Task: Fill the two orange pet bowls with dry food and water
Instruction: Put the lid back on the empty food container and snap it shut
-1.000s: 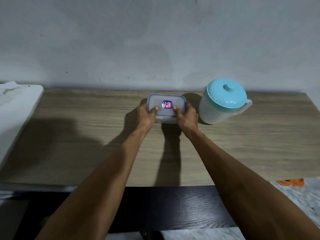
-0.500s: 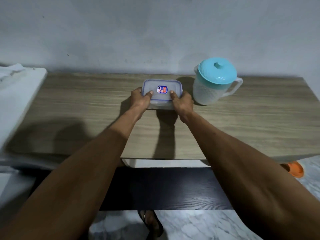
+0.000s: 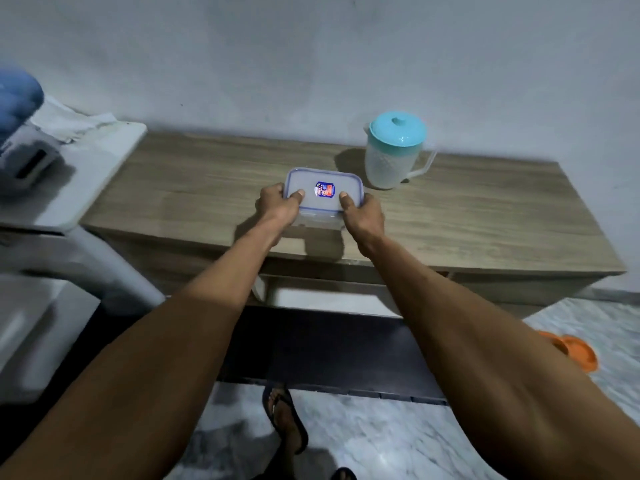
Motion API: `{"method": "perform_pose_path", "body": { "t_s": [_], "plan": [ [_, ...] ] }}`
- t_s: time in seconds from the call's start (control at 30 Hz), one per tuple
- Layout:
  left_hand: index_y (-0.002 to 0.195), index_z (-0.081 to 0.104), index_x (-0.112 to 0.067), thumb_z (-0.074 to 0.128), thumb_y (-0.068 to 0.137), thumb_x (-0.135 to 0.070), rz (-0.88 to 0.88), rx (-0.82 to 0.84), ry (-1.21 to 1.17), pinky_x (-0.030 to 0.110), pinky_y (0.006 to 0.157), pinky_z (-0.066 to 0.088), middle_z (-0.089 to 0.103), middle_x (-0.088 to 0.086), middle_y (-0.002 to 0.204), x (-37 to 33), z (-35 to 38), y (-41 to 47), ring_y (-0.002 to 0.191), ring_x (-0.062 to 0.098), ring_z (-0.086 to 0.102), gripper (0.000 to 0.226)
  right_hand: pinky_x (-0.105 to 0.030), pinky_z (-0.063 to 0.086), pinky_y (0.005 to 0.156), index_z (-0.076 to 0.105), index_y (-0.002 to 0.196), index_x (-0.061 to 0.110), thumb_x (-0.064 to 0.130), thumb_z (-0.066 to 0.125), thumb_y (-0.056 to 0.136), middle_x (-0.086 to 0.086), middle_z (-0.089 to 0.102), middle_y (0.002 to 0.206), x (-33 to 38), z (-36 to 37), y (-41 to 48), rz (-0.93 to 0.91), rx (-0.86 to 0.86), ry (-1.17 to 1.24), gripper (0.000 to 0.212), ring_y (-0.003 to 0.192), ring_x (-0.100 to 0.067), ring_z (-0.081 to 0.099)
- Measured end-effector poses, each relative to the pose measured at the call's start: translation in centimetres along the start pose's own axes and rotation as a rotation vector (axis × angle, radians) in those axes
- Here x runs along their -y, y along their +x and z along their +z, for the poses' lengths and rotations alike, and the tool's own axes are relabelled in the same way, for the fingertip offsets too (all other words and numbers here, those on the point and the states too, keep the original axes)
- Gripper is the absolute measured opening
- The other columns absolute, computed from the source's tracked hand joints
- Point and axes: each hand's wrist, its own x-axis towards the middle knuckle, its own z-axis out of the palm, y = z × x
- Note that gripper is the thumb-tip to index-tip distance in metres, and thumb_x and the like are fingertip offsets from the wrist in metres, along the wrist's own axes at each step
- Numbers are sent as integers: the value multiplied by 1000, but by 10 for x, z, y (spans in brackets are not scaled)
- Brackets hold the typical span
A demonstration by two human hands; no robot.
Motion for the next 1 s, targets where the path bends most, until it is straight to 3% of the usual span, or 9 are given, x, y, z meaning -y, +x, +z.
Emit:
{"method": "perform_pose_path", "body": {
  "t_s": [0.07, 0.17, 0.33, 0.47, 0.6, 0.8, 1.0],
  "plan": [
    [116, 68, -6, 65, 92, -25, -4, -34, 4, 25, 80, 42, 70, 9, 117, 10, -5, -23, 106, 25, 64, 30, -41, 50, 95, 62, 117, 6, 41, 61, 91, -16, 68, 117, -8, -6, -21, 5, 22, -17, 44, 108, -33, 62],
    [116, 68, -7, 64, 93, -23, -23, -49, -15, 22, 78, 40, 69, 6, 113, 25, -8, -50, 97, 21, 61, 29, -44, 49, 99, 60, 119, 5, 42, 59, 92, -16, 66, 119, -19, -13, -47, 18, 41, -42, 46, 111, -34, 60],
    [107, 71, -10, 65, 89, -19, -58, -67, -95, 32, 86, 53, 71, 6, 99, 61, -11, -79, 89, 19, 64, 21, -44, 49, 99, 59, 120, 6, 38, 58, 93, -15, 65, 118, -42, -12, -89, 46, 42, -24, 43, 109, -32, 60],
    [100, 73, -11, 64, 85, -15, -97, -55, -123, 39, 89, 57, 67, -1, 85, 96, -12, -88, 84, 19, 65, 18, -32, 47, 92, 62, 115, 8, 37, 59, 90, -15, 68, 114, -67, -1, -114, 86, 29, 0, 39, 107, -33, 60],
    [85, 71, -27, 55, 72, -25, -128, -49, -126, 38, 85, 58, 72, -5, 82, 140, -13, -94, 91, 22, 69, 21, -31, 43, 89, 62, 118, 9, 33, 59, 90, -15, 69, 114, -100, 23, -129, 99, -18, -9, 37, 108, -33, 60],
    [114, 69, -20, 59, 83, -14, -82, -45, -114, 30, 78, 57, 72, 1, 99, 212, 4, -71, 94, 19, 68, 33, -24, 38, 80, 62, 116, 10, 28, 60, 91, -10, 67, 105, -163, 71, -111, 91, -11, 40, 31, 95, -25, 58],
    [122, 53, -14, 65, 77, -18, -17, -55, -143, 31, 82, 54, 67, 1, 105, 276, 34, -20, 97, 18, 65, 47, -19, 36, 74, 64, 112, 12, 28, 60, 91, -6, 66, 97, -224, 116, -66, 24, -29, 80, 27, 88, -21, 57]
  ]
}}
